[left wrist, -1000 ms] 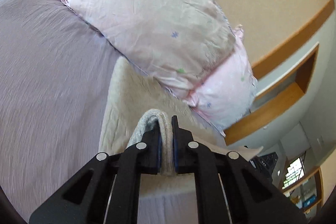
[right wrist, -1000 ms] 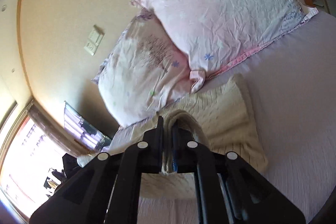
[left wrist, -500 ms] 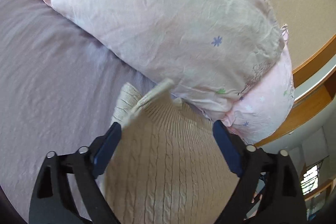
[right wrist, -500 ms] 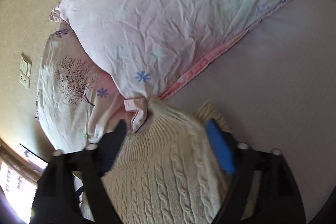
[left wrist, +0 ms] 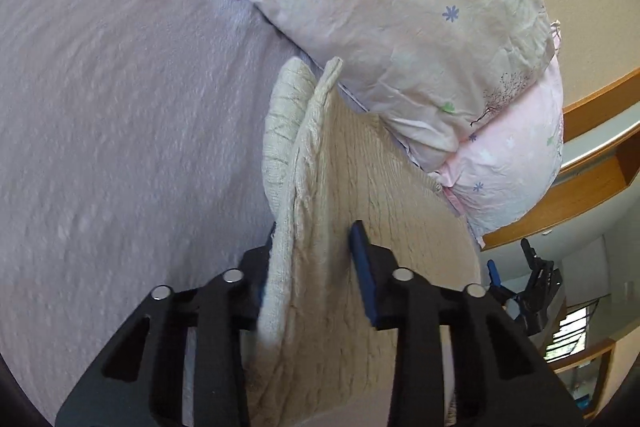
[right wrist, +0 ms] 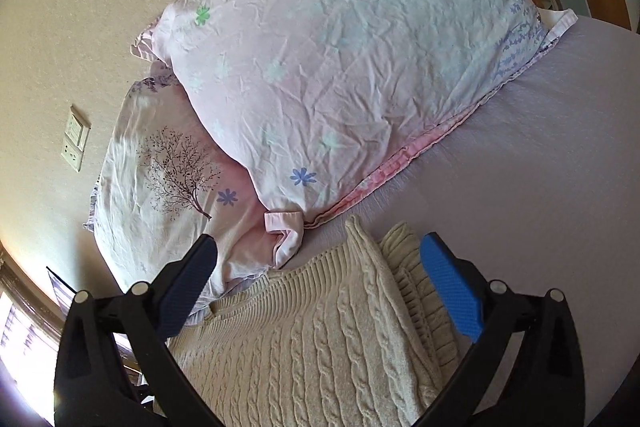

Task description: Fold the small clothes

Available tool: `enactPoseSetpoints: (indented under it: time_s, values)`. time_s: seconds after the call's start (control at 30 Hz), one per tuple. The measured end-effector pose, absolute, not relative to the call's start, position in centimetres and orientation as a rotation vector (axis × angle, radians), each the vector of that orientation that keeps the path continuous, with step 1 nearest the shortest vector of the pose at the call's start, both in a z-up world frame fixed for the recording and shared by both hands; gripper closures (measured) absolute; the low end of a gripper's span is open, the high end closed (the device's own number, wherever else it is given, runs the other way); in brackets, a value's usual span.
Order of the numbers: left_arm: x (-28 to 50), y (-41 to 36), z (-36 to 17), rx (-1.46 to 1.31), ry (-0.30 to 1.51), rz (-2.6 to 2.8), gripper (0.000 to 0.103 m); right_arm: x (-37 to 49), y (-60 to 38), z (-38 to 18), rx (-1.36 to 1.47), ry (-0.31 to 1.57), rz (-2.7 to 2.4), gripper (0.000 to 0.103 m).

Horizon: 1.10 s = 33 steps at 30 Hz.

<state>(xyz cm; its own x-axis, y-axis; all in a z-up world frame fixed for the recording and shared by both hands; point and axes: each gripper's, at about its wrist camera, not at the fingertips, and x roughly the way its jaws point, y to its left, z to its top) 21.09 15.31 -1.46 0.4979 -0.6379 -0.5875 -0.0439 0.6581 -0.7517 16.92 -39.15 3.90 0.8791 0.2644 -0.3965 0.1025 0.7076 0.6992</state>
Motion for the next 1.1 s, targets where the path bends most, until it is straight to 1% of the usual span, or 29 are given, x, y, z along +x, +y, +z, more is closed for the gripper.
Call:
enactPoseSetpoints:
  time_s: [0.1, 0.17, 0.27, 0.33, 0.4, 0.43, 0.5, 0.57, 0.6, 0.67, 0.7, 0.73, 0.77, 0.83, 0.93, 0.97, 1.0, 1.03, 1.07, 1.1]
  values:
    - [20.8, 14.8, -1.2, -1.003, 0.949, -0.450, 0.080, 16.8, -39.3, 4.2, 0.801, 0.497, 0.114, 0.002]
    - [20.7, 12.9, 0.9, -1.033, 0.891, -0.518, 0.082, 16.3, -39.6, 4.6, 0.807, 0.479, 0.118, 0.002]
    - [21.5, 7.1, 4.7, -1.033, 0.830, -0.685, 0.084, 15.7, -40.3, 5.3, 0.795, 0.449, 0.108, 0.002]
    - [22.8, 1.6, 6.2, -1.044, 0.822, -0.823, 0.086, 15.4, -40.8, 5.6, 0.771, 0.440, 0.093, 0.002]
    - [24.3, -4.7, 6.2, -1.065, 0.854, -0.932, 0.086, 15.5, -41.4, 5.7, 0.749, 0.446, 0.082, 0.002]
    - [25.4, -8.0, 5.3, -1.100, 0.899, -0.966, 0.085, 15.6, -41.8, 5.5, 0.739, 0.450, 0.078, 0.002]
    - [27.6, -13.5, 2.8, -1.180, 1.045, -1.014, 0.084, 15.7, -42.7, 5.2, 0.710, 0.473, 0.062, 0.002]
    - [28.4, -15.8, 1.6, -1.264, 1.105, -1.102, 0.084, 15.7, -43.9, 4.6, 0.719, 0.503, 0.077, 0.002]
    - [28.3, -15.7, 2.3, -1.223, 1.084, -1.109, 0.084, 15.7, -44.4, 4.4, 0.743, 0.510, 0.102, 0.002]
    - [27.4, -14.0, 4.3, -1.080, 0.998, -1.097, 0.067, 15.6, -45.2, 4.1, 0.813, 0.516, 0.184, 0.002]
    - [27.0, -12.7, 5.0, -1.008, 0.966, -1.049, 0.046, 15.7, -45.3, 4.0, 0.838, 0.525, 0.230, 0.003]
    - [26.5, -11.2, 5.5, -0.944, 0.939, -0.978, 0.038, 15.8, -45.1, 4.0, 0.848, 0.539, 0.276, 0.005]
    - [26.0, -9.6, 5.9, -0.885, 0.913, -0.913, 0.038, 16.0, -44.6, 4.0, 0.839, 0.562, 0.312, 0.007]
    - [25.5, -7.2, 6.1, -0.765, 0.905, -0.778, 0.038, 16.5, -42.9, 4.1, 0.774, 0.625, 0.353, 0.028]
    - [25.0, -4.9, 5.1, -0.669, 0.938, -0.679, 0.037, 17.4, -39.5, 4.1, 0.620, 0.725, 0.360, 0.041]
    - [25.0, -4.5, 4.5, -0.646, 0.953, -0.656, 0.037, 17.6, -38.5, 3.7, 0.584, 0.759, 0.353, 0.043]
    - [24.9, -4.3, 4.1, -0.628, 0.964, -0.642, 0.036, 18.0, -37.8, 3.2, 0.558, 0.796, 0.342, 0.045]
    - [24.8, -4.5, 3.8, -0.616, 0.973, -0.634, 0.033, 18.4, -37.1, 2.6, 0.529, 0.834, 0.318, 0.051]
    - [24.9, -4.7, 3.5, -0.611, 0.981, -0.633, 0.031, 18.6, -36.5, 2.2, 0.488, 0.858, 0.287, 0.062]
    - [24.9, -5.0, 3.2, -0.608, 0.987, -0.635, 0.030, 18.6, -36.3, 2.0, 0.467, 0.865, 0.269, 0.093]
